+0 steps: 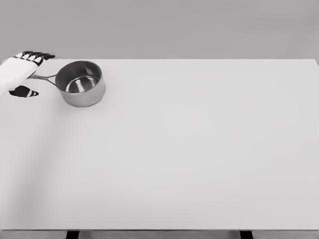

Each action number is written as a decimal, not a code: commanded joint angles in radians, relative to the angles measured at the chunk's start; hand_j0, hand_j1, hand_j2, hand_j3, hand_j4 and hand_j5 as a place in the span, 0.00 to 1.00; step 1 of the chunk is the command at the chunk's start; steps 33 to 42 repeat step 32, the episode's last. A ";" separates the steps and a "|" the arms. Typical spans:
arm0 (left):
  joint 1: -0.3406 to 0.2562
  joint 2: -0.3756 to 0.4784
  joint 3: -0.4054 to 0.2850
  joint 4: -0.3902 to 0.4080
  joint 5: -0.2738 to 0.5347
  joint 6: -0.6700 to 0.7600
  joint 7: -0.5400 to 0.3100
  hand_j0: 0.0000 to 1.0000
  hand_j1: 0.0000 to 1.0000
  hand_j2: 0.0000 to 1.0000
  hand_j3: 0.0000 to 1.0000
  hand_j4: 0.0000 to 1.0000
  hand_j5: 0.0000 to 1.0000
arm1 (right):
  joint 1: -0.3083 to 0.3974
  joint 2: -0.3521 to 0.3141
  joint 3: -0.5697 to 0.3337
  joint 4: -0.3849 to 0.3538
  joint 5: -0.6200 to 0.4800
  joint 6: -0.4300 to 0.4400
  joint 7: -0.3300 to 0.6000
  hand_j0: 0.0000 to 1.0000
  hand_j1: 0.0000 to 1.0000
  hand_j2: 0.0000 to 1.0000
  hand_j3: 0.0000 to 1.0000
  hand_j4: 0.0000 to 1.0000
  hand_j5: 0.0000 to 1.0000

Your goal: Rotate pot handle

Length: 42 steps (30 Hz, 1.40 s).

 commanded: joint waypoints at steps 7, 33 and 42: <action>0.218 0.043 0.251 -0.427 0.187 -0.054 0.001 1.00 1.00 1.00 1.00 1.00 1.00 | 0.000 0.000 0.000 0.000 0.000 0.000 0.000 1.00 1.00 1.00 1.00 1.00 1.00; 0.551 0.029 0.282 -0.507 0.368 -0.160 -0.022 1.00 1.00 1.00 1.00 1.00 1.00 | 0.000 0.000 0.000 0.000 0.000 0.000 0.000 1.00 1.00 1.00 1.00 1.00 1.00; 0.551 0.029 0.282 -0.507 0.368 -0.160 -0.022 1.00 1.00 1.00 1.00 1.00 1.00 | 0.000 0.000 0.000 0.000 0.000 0.000 0.000 1.00 1.00 1.00 1.00 1.00 1.00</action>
